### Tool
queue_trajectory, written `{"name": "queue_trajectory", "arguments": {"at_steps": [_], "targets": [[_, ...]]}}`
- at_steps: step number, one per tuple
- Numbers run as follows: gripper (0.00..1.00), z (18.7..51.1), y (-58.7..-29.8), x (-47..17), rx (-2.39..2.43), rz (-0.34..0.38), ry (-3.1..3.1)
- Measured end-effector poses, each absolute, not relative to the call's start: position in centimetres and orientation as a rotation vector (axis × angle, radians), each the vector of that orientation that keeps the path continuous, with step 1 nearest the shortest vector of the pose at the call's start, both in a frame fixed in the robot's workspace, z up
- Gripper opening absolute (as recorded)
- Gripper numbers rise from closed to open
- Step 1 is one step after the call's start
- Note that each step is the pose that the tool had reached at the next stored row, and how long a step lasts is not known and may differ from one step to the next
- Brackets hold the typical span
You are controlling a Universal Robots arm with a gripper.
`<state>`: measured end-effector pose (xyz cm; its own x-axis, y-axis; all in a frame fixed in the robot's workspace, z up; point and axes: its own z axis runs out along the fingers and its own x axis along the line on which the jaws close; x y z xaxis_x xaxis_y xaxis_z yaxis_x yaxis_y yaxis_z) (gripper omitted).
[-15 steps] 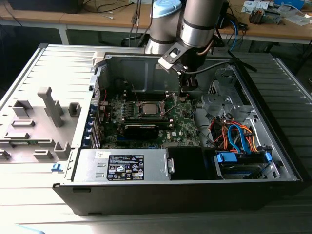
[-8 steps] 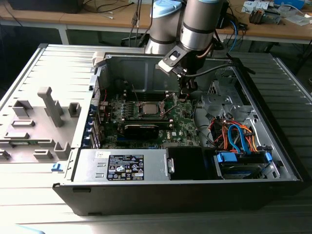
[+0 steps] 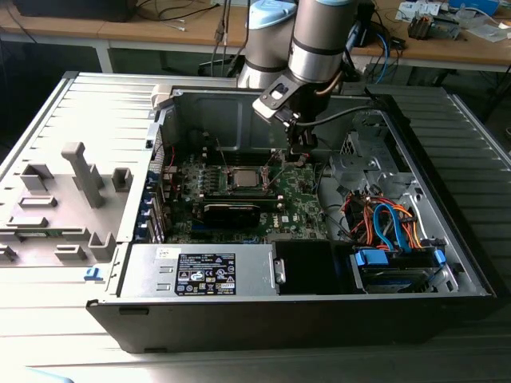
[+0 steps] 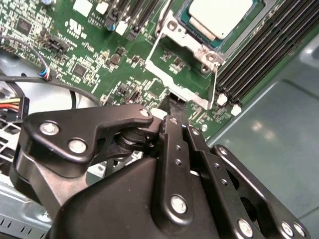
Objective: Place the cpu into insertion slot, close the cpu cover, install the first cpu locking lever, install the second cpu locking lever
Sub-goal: 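Close the cpu cover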
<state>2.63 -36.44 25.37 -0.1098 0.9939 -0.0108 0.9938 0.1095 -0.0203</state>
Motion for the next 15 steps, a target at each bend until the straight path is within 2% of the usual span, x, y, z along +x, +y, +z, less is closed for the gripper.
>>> {"name": "queue_trajectory", "arguments": {"at_steps": [15], "targets": [[0.11, 25.2, -36.4, 1.4, -2.092, 0.035, -2.336]]}}
